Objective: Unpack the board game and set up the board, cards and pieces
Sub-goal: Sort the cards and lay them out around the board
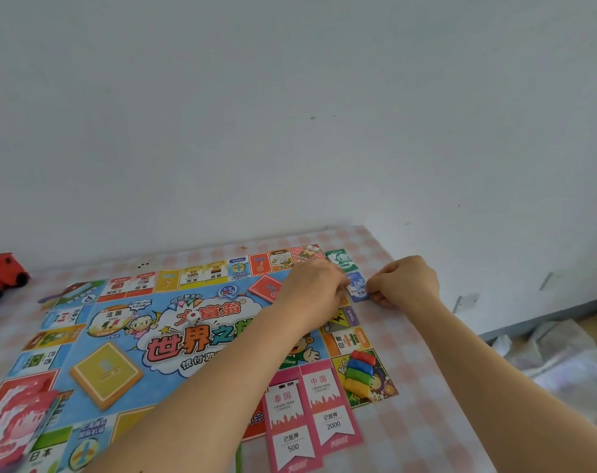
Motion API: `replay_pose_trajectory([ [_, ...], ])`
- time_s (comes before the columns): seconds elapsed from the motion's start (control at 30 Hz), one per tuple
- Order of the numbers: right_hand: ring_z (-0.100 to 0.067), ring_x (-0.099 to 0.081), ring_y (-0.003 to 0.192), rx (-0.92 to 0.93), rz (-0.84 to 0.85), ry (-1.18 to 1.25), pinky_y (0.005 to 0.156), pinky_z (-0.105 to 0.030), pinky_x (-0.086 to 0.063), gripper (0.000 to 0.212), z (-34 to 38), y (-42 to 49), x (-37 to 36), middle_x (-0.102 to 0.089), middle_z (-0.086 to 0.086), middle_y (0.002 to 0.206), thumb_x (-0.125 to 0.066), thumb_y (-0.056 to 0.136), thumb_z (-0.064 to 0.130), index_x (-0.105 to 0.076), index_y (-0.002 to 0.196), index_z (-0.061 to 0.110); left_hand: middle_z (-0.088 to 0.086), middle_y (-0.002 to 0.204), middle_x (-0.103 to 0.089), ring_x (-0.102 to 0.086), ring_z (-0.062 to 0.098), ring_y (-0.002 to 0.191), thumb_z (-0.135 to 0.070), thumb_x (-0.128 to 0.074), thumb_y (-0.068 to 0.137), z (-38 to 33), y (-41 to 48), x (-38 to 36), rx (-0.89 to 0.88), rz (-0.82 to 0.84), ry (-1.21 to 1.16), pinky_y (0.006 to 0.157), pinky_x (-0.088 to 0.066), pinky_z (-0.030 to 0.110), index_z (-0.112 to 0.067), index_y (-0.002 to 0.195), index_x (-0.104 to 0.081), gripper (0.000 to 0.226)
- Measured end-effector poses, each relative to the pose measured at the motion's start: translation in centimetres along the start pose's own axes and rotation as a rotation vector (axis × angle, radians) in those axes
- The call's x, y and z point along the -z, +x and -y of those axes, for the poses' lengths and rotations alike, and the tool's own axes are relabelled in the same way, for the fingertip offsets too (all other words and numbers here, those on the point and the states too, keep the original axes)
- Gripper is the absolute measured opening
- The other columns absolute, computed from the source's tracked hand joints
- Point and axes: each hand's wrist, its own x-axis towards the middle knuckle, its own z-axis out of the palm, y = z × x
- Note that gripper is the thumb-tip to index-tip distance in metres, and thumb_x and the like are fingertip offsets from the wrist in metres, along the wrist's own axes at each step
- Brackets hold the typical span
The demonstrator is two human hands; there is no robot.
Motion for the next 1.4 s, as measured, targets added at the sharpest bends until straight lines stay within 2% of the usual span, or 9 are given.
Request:
replay_pose_trajectory([
  [0.23, -0.021, -0.07, 0.064, 0.038, -0.013, -0.045, 0.07, -0.038, -0.06, 0.006, 0.0, -0.1, -0.1, -0.07, -0.005, 0.06, -0.076, 0.065, 0.017, -0.071, 0.062, 0.015, -0.003, 0.123, -0.063, -0.052, 0.019, 0.116, -0.022, -0.05, 0.094, -0.1, 0.0, -0.1, -0.029, 0.018, 0.021, 0.1, -0.038, 0.04, -0.023, 0.118, -0.066, 0.029],
  [0.3, -0.021, -0.068, 0.064, 0.066, -0.042, -0.055, 0.066, -0.035, -0.059, 0.008, -0.1, -0.3, -0.2, -0.069, -0.004, 0.062, -0.074, 0.067, 0.02, -0.07, 0.062, 0.016, -0.003, 0.125, -0.062, -0.052, 0.02, 0.117, -0.023, -0.05, 0.094, -0.1, 0.0, -0.1, -0.024, 0.033, 0.021, 0.1, -0.038, 0.041, -0.023, 0.12, -0.065, 0.03],
  [0.4, -0.013, -0.058, 0.063, 0.132, -0.103, -0.055, 0.053, -0.024, -0.048, 0.004, -0.3, -0.4, -0.2, -0.066, 0.001, 0.066, -0.07, 0.072, 0.019, -0.071, 0.07, 0.016, -0.003, 0.124, -0.062, -0.052, 0.019, 0.117, -0.022, -0.053, 0.093, -0.2, 0.0, -0.1, -0.01, 0.037, 0.01, 0.101, -0.039, 0.04, -0.023, 0.121, -0.064, 0.031],
  [0.5, -0.008, -0.054, 0.063, 0.178, -0.129, -0.069, 0.05, -0.02, -0.041, 0.008, -0.2, -0.7, -0.3, -0.068, 0.001, 0.074, -0.065, 0.076, 0.016, -0.073, 0.077, 0.015, -0.001, 0.13, -0.059, -0.05, 0.018, 0.121, -0.016, -0.051, 0.091, -0.3, -0.1, 0.4, 0.018, -0.024, -0.058, 0.103, -0.038, 0.035, -0.019, 0.124, -0.062, 0.035],
  [0.67, -0.013, -0.06, 0.07, 0.23, -0.151, -0.087, 0.056, -0.026, -0.048, 0.014, 0.7, -1.6, -0.1, -0.071, -0.001, 0.079, -0.058, 0.081, 0.014, -0.073, 0.079, 0.016, -0.001, 0.135, -0.055, -0.049, 0.017, 0.123, -0.02, -0.052, 0.093, 0.0, -1.0, 2.0, 0.089, -0.082, -0.125, 0.104, -0.038, 0.036, -0.02, 0.125, -0.06, 0.034],
  [0.8, -0.014, -0.062, 0.072, 0.293, -0.115, -0.074, 0.055, -0.026, -0.048, 0.018, 2.2, -3.2, -0.5, -0.068, 0.003, 0.075, -0.057, 0.079, 0.008, -0.07, 0.073, 0.019, -0.002, 0.137, -0.054, -0.048, 0.017, 0.125, -0.024, -0.056, 0.092, 0.9, -2.7, 3.7, 0.14, -0.074, -0.157, 0.104, -0.038, 0.035, -0.022, 0.126, -0.059, 0.034],
  [1.0, -0.007, -0.056, 0.06, 0.395, -0.005, -0.108, 0.053, -0.02, -0.046, 0.017, 4.8, -7.3, -3.3, -0.066, 0.004, 0.072, -0.059, 0.08, 0.009, -0.072, 0.08, 0.017, -0.003, 0.138, -0.052, -0.047, 0.016, 0.127, -0.025, -0.058, 0.091, 3.5, -7.8, 6.2, 0.25, -0.094, -0.182, 0.103, -0.037, 0.034, -0.025, 0.125, -0.059, 0.035],
  [1.2, -0.014, -0.062, 0.065, 0.467, 0.085, -0.155, 0.064, -0.028, -0.055, 0.016, 6.7, -12.1, -7.0, -0.071, 0.002, 0.077, -0.06, 0.08, 0.01, -0.073, 0.078, 0.018, -0.003, 0.134, -0.055, -0.049, 0.017, 0.124, -0.03, -0.061, 0.09, 6.6, -14.2, 8.9, 0.339, -0.115, -0.191, 0.102, -0.037, 0.034, -0.026, 0.12, -0.062, 0.031],
  [1.4, -0.015, -0.061, 0.062, 0.527, 0.228, -0.183, 0.063, -0.031, -0.057, 0.015, 8.8, -16.8, -11.6, -0.072, -0.001, 0.078, -0.06, 0.082, 0.012, -0.074, 0.082, 0.017, -0.006, 0.132, -0.056, -0.05, 0.013, 0.123, -0.031, -0.063, 0.088, 10.2, -20.6, 11.3, 0.455, -0.13, -0.187, 0.101, -0.038, 0.032, -0.027, 0.117, -0.064, 0.029],
])
